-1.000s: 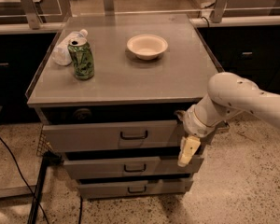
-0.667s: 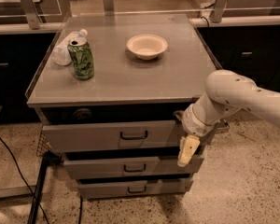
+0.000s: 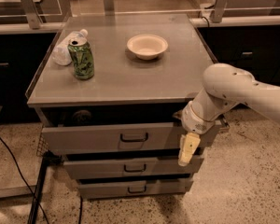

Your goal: Open top drawer

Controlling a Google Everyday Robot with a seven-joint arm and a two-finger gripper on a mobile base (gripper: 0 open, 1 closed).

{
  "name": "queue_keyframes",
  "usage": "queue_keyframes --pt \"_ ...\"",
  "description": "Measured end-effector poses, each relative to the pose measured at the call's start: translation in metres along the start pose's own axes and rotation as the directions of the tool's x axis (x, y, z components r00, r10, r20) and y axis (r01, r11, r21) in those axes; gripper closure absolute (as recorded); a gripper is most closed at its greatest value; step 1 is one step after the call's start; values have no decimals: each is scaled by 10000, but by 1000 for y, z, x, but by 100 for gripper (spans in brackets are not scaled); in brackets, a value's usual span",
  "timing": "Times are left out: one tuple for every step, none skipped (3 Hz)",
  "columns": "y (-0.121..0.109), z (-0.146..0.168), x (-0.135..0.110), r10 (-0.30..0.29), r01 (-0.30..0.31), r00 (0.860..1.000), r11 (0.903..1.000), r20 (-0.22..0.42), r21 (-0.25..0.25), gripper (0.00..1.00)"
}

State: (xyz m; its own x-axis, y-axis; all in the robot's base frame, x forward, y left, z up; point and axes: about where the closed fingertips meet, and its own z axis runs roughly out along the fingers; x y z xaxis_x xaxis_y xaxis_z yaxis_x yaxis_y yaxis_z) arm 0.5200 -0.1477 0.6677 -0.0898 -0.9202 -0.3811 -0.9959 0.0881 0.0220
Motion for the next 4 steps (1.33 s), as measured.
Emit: queue_keyframes --pt "7 -8 3 344 -353 9992 9986 -224 -386 0" --pt "12 -11 7 592 -617 9976 9954 -356 -727 0" --pt "24 -15 15 976 -1028 9943 9845 -430 -1425 0" --pt "34 -19 19 1170 -1233 9921 9760 -453 -1795 0"
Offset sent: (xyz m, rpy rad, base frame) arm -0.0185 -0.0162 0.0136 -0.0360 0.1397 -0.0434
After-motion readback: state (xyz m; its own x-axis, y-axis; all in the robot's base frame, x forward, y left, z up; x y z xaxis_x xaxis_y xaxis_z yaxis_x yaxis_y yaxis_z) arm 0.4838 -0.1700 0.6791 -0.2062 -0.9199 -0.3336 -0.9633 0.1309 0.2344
